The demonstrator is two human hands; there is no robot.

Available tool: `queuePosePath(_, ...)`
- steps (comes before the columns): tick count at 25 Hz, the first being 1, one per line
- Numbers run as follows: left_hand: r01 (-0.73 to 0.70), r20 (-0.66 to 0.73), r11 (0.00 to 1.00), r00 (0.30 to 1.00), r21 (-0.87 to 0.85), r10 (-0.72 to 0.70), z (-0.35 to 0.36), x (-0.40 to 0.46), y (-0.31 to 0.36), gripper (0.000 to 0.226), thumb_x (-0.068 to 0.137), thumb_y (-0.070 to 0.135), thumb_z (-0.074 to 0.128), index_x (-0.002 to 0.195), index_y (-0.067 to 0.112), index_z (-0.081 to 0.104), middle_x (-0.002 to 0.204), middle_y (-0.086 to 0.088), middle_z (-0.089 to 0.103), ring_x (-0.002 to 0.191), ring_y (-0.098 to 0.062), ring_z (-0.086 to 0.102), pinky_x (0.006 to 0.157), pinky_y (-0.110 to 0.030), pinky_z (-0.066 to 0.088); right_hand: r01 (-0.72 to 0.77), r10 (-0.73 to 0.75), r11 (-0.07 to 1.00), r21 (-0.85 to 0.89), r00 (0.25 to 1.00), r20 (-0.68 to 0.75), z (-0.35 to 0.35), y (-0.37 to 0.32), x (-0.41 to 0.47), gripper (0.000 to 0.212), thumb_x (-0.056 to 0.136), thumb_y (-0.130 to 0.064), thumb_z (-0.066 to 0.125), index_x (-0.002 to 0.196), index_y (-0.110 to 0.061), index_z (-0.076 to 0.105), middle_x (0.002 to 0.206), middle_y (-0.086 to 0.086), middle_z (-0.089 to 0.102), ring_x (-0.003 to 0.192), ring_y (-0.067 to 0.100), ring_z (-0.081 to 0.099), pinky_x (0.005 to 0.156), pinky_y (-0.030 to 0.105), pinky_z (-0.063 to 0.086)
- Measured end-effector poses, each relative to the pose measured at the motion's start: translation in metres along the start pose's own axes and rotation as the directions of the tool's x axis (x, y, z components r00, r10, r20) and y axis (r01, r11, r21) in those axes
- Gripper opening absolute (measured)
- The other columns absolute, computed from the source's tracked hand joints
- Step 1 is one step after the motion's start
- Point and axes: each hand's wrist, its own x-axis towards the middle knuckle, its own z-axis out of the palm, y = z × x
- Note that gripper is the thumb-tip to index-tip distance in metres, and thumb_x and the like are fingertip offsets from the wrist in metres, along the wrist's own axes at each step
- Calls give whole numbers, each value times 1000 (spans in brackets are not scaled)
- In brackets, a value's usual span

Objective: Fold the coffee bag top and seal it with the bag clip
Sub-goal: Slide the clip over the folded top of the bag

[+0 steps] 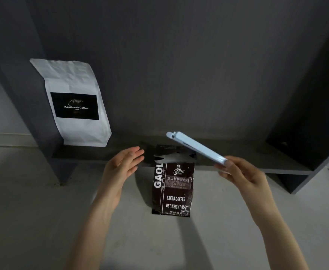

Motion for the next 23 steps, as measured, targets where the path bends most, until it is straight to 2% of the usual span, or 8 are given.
queuePosePath(2, 19, 19, 999, 1000, 28, -20, 3, 15, -2, 19, 90, 26, 42, 104, 32, 54, 111, 10, 60, 105, -4, 57, 86, -22, 43, -11, 11, 1000, 3, 998, -59, -5, 3, 15, 15, 86, -11, 50, 92, -14, 64, 80, -3, 71, 76, 4, 68, 71, 11, 53)
queuePosePath(6, 77, 79, 990, 993, 119, -87, 17, 41, -10, 37, 89, 30, 45, 125, 22, 45, 127, 2, 52, 120, -11, 47, 97, -28, 36, -37, 36, 999, -7, 995, -98, -9, 14, 34, 17, 86, -14, 51, 84, -25, 65, 72, -12, 74, 79, 5, 68, 73, 12, 54)
queuePosePath(11, 177, 104, 976, 976, 128, -191, 36, 53, -23, 45, 87, 27, 49, 130, 16, 40, 136, -3, 47, 124, -12, 43, 112, -36, 29, -76, 74, 997, -7, 990, -118, -8, 26, 43, 18, 86, -13, 51, 81, -23, 65, 66, -12, 74, 74, 5, 68, 68, 9, 53)
queuePosePath(15, 183, 119, 974, 973, 135, -199, 43, 47, -24, 42, 88, 22, 48, 129, 13, 41, 119, 8, 50, 110, -5, 45, 104, -27, 31, -86, 81, 996, -36, 989, -120, -9, 29, 41, 17, 86, -14, 51, 83, -24, 65, 80, -4, 71, 77, 7, 67, 71, 9, 53)
queuePosePath(17, 172, 127, 976, 974, 135, -189, 42, 42, -24, 39, 88, 21, 47, 127, 15, 43, 113, 10, 52, 105, -3, 47, 98, -25, 32, -96, 89, 994, -49, 988, -124, -10, 28, 39, 16, 86, -15, 51, 85, -23, 65, 80, -4, 71, 77, 9, 67, 72, 9, 53)
queuePosePath(20, 168, 128, 975, 974, 144, -187, 37, 31, -30, 42, 87, 24, 50, 128, 19, 42, 129, 5, 50, 121, -9, 44, 106, -30, 31, -118, 108, 990, -77, 986, -127, -13, 28, 31, 15, 86, -16, 52, 87, -21, 65, 76, -8, 71, 75, 5, 67, 72, 8, 52)
queuePosePath(22, 132, 115, 982, 982, 135, -148, 35, 19, -35, 39, 85, 22, 53, 124, 22, 47, 129, 5, 52, 124, -10, 42, 108, -32, 31, -117, 107, 990, -77, 987, -117, -14, 28, 20, 15, 86, -13, 52, 85, -21, 65, 82, -5, 69, 75, 0, 67, 68, 6, 52)
queuePosePath(23, 108, 112, 987, 986, 122, -122, 35, 13, -36, 36, 85, 19, 54, 121, 24, 50, 124, 7, 55, 122, -8, 45, 105, -28, 34, -110, 101, 991, -81, 989, -109, -14, 29, 15, 16, 85, -12, 53, 83, -22, 65, 84, -3, 69, 76, -1, 67, 67, 7, 52)
